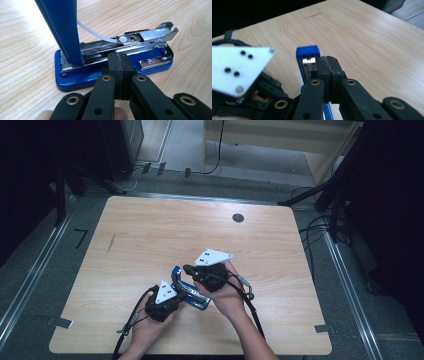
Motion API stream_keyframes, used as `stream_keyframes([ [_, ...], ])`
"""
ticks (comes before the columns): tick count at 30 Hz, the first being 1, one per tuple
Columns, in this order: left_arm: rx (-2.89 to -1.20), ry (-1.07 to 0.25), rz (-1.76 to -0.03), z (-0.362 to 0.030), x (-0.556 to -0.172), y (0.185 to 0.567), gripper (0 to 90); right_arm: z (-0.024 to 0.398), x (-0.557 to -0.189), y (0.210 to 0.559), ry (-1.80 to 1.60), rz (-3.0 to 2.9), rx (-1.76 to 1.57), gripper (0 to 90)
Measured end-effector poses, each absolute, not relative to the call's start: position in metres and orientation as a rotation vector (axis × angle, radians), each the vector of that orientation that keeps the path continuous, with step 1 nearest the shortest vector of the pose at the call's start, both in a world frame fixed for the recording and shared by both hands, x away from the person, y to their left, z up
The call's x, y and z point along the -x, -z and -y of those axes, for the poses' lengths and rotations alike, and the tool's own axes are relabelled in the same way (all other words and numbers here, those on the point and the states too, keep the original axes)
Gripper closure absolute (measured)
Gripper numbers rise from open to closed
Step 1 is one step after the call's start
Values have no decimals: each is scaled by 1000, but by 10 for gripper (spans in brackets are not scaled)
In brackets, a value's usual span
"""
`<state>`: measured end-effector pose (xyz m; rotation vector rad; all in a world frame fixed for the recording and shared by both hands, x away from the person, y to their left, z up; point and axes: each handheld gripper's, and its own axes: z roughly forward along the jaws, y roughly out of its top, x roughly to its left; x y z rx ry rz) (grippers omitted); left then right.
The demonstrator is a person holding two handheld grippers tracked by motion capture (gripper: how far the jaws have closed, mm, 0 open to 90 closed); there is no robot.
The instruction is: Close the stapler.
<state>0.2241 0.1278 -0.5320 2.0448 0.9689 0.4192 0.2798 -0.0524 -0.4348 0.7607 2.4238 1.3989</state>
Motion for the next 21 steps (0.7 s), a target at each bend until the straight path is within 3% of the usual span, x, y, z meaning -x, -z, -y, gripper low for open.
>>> stream_keyframes([
  [21, -2044, -412, -965, -128, -224, 532, 900, 14, -284, 422, -1407, -2439, -678, 900],
])
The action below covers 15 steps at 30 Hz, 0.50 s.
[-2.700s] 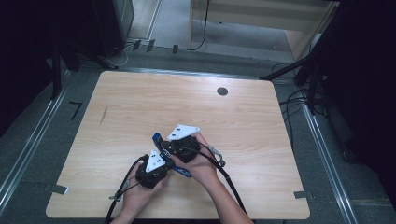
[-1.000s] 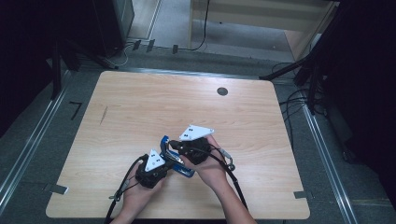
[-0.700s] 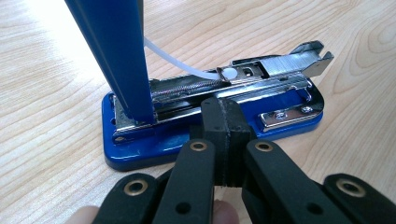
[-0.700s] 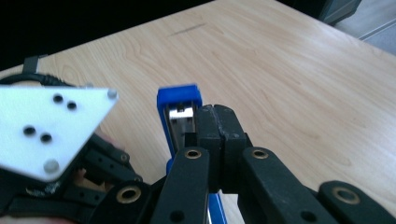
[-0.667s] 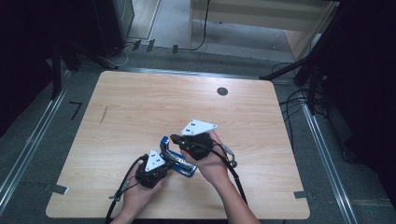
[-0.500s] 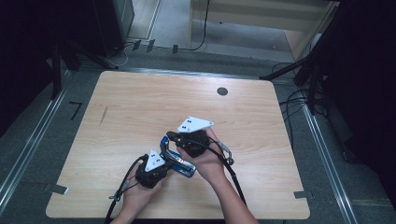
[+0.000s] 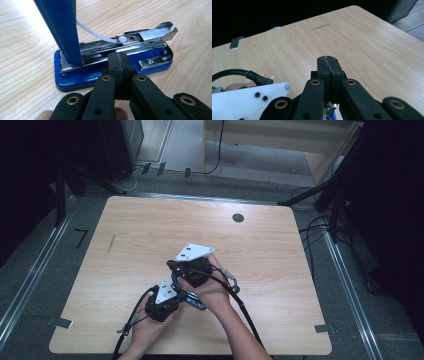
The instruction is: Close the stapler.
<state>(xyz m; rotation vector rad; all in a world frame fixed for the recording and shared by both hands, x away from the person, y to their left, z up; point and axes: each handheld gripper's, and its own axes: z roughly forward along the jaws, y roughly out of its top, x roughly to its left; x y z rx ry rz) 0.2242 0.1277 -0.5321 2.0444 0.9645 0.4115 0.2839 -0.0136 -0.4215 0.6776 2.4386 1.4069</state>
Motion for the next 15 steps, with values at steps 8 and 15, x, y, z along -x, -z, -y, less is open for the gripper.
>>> stream_keyframes([
  [8, -2045, -412, -967, -128, -224, 532, 900, 23, -281, 429, -1397, -2442, -689, 900],
  [15, -2047, -411, -967, -128, -224, 532, 900, 35, -277, 432, -1403, -2435, -707, 900],
])
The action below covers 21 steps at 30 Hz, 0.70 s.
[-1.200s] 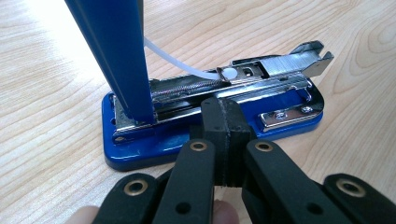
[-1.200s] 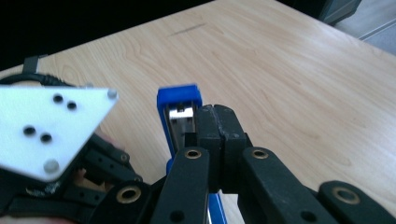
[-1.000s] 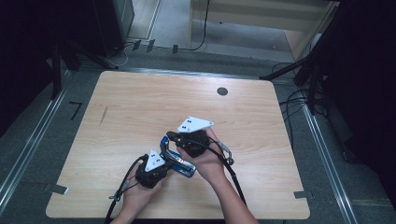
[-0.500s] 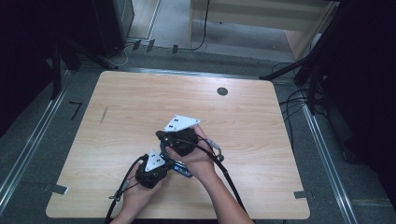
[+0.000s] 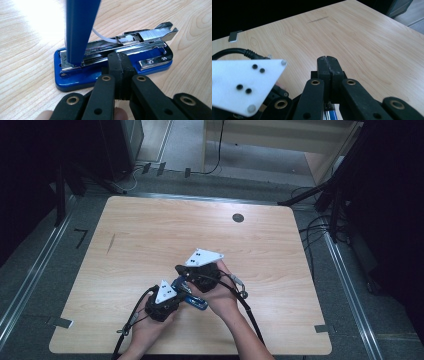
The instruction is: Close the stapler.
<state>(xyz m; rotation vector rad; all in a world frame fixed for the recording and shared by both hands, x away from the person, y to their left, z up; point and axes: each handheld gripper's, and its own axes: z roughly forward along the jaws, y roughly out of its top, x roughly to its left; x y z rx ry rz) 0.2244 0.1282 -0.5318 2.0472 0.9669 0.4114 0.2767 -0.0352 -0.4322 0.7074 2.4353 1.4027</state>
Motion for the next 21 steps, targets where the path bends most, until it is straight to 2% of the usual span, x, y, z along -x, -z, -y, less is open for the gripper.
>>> stream_keyframes([
  [21, -2048, -407, -967, -128, -224, 532, 900, 74, -259, 472, -1400, -2429, -815, 900],
])
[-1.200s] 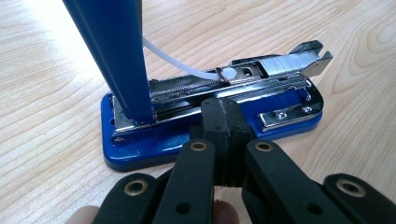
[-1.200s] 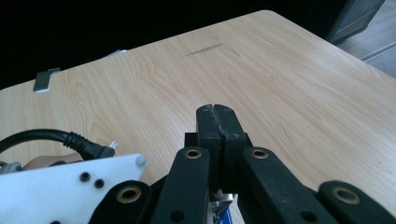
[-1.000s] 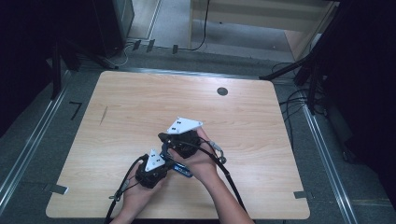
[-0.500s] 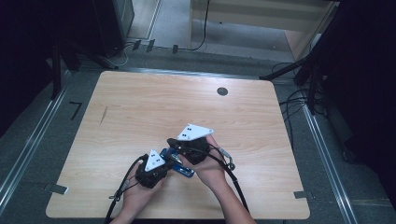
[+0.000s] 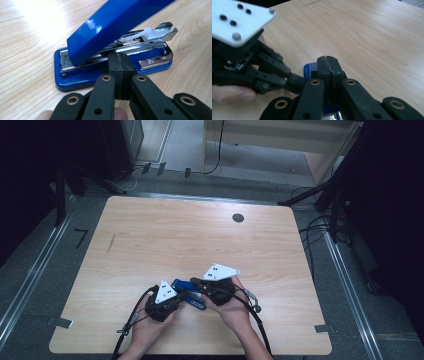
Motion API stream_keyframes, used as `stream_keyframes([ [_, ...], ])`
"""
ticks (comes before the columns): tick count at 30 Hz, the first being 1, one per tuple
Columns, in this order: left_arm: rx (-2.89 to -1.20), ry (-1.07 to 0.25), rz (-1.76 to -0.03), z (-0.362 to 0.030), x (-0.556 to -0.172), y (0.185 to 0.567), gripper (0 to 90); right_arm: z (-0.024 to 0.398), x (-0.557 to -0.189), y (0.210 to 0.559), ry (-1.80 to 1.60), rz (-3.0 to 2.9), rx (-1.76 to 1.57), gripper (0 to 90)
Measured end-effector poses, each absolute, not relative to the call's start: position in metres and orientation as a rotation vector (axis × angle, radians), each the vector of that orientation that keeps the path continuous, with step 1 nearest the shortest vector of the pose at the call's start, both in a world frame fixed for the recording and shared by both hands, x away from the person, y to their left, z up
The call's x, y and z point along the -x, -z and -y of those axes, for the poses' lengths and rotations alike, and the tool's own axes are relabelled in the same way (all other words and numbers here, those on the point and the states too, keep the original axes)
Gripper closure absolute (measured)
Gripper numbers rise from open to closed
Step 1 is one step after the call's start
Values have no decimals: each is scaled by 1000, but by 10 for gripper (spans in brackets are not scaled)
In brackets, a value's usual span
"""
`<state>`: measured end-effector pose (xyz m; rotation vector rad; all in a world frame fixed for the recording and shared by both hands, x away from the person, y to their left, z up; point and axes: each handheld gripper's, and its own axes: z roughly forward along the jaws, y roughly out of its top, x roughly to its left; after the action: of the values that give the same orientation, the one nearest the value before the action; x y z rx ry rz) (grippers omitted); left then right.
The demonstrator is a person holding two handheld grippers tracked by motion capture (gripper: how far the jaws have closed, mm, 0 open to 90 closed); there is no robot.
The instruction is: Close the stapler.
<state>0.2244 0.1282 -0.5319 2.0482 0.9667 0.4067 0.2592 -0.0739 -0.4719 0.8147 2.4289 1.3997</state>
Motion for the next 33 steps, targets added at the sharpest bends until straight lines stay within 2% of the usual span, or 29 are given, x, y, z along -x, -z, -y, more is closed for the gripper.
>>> stream_keyframes([
  [33, -2054, -377, -951, -130, -222, 532, 900, 98, -240, 509, -1436, -2395, -916, 900],
])
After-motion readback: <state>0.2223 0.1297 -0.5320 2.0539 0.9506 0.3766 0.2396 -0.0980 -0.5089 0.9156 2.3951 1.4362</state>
